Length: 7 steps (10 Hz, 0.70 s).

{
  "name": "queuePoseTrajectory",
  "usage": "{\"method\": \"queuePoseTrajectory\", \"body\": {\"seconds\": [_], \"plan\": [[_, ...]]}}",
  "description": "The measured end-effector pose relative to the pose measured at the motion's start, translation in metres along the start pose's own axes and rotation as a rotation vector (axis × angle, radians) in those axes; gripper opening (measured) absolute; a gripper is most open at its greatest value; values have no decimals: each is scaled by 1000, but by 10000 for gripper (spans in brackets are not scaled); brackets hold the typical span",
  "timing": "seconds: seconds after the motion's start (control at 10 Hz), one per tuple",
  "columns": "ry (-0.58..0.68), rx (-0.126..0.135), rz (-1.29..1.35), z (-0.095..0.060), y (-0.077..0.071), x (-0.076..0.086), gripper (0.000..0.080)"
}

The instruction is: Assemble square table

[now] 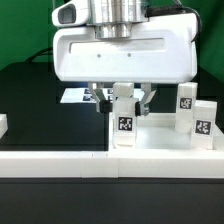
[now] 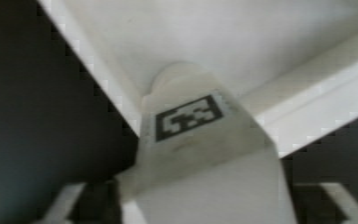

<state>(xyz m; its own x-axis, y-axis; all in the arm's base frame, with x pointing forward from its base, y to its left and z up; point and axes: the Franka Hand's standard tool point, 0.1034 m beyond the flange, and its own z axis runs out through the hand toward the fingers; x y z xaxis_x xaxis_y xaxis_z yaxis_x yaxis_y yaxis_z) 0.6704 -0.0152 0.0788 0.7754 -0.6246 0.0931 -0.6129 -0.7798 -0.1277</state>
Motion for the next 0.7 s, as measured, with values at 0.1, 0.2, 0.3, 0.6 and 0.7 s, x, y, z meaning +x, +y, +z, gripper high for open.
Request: {"method": "queuePoseTrajectory", "body": {"seconds": [0.1, 0.2, 0.3, 0.6, 0.7], "plan": [[1, -1, 45, 0, 1, 1, 293], [2, -4, 154, 0, 2, 1, 293], [3, -5, 250, 1, 5, 3, 293], [-37, 4, 653, 1, 11, 3, 293], [-84, -1, 872, 1, 9, -1, 293]]}}
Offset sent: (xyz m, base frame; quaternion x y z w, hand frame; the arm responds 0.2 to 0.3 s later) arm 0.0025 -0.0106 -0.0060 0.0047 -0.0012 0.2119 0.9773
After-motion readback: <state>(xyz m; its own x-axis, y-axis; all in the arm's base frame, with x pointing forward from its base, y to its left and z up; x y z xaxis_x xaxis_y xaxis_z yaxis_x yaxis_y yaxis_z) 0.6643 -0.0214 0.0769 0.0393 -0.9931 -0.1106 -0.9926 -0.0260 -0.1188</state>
